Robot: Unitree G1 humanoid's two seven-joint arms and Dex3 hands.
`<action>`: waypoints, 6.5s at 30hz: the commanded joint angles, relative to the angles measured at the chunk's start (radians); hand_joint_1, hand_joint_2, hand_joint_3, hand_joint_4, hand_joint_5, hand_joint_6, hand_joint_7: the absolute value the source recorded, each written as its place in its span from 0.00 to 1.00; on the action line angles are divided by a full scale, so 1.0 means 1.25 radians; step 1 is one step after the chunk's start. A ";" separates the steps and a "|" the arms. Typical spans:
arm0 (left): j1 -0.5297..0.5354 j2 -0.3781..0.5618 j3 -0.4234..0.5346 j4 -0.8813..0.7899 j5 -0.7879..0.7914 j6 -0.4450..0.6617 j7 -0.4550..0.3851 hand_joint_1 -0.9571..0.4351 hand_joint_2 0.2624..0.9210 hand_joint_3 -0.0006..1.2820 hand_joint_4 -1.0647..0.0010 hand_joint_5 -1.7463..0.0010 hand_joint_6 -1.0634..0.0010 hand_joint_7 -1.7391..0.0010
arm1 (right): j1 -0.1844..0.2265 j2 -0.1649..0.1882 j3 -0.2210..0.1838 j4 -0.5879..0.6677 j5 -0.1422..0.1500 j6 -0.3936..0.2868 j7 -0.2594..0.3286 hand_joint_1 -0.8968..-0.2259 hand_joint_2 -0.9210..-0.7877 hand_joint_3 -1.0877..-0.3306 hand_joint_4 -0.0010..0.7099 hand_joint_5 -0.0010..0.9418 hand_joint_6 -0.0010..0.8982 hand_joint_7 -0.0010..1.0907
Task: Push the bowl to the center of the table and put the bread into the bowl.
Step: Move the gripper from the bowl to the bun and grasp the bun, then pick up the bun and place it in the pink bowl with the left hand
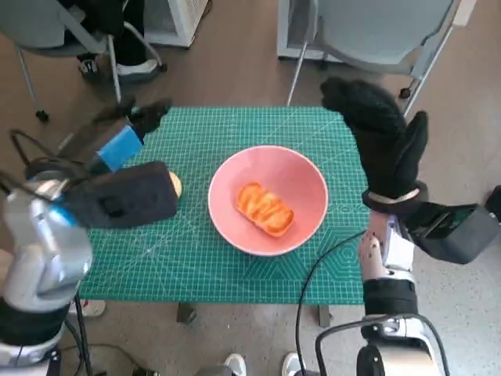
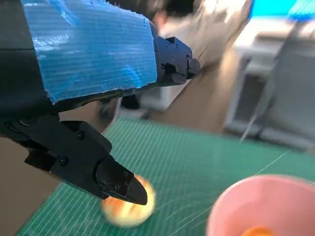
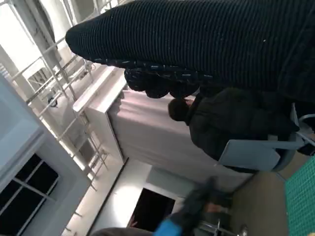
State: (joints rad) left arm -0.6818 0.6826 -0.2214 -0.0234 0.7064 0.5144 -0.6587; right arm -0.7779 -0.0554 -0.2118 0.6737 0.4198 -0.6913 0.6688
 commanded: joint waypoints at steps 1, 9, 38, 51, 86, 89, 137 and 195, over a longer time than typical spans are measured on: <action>-0.073 -0.010 -0.050 0.142 0.023 -0.030 0.014 0.42 0.61 0.00 1.00 1.00 0.97 1.00 | 0.006 0.001 -0.001 0.011 0.006 0.006 0.012 0.32 0.00 0.26 0.16 0.00 0.04 0.36; -0.167 -0.040 -0.130 0.350 0.058 -0.049 0.005 0.34 0.59 0.00 1.00 1.00 1.00 1.00 | 0.009 -0.005 -0.003 0.008 0.011 0.011 0.019 0.32 0.00 0.27 0.16 0.00 0.04 0.37; -0.308 -0.118 -0.231 0.768 0.070 -0.134 0.095 0.41 0.57 0.00 1.00 1.00 1.00 1.00 | 0.012 -0.015 -0.002 0.002 -0.006 0.011 -0.005 0.31 0.00 0.27 0.16 0.00 0.04 0.37; -0.346 -0.158 -0.268 0.878 0.073 -0.137 0.112 0.44 0.58 0.00 1.00 1.00 0.96 0.99 | 0.014 -0.015 -0.002 0.003 -0.009 0.008 -0.010 0.31 0.00 0.27 0.16 0.00 0.04 0.37; -0.349 -0.255 -0.275 1.042 0.031 -0.198 0.240 0.54 0.59 0.01 1.00 1.00 0.94 0.99 | 0.045 -0.043 -0.006 -0.052 -0.008 0.023 -0.020 0.31 0.00 0.27 0.17 0.00 0.07 0.37; -0.346 -0.256 -0.276 1.047 0.029 -0.206 0.252 0.55 0.59 0.01 1.00 1.00 0.94 0.99 | 0.048 -0.045 -0.005 -0.060 -0.007 0.024 -0.021 0.31 0.00 0.27 0.16 0.00 0.07 0.37; -0.342 -0.252 -0.330 1.073 0.047 -0.159 0.315 0.98 0.40 0.64 0.37 0.18 0.80 0.69 | 0.034 -0.040 0.007 -0.059 -0.008 0.029 -0.025 0.27 0.00 0.29 0.19 0.01 0.11 0.34; -0.124 -0.044 -0.062 -0.019 0.008 -0.036 0.125 0.69 0.80 0.19 0.28 0.30 0.32 0.45 | 0.022 -0.023 0.021 -0.040 -0.001 0.023 -0.010 0.30 0.00 0.25 0.20 0.00 0.10 0.36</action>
State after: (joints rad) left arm -0.8541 0.6176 -0.3260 0.0457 0.7204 0.4791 -0.4909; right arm -0.7592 -0.0951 -0.1909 0.6078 0.4260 -0.6724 0.6506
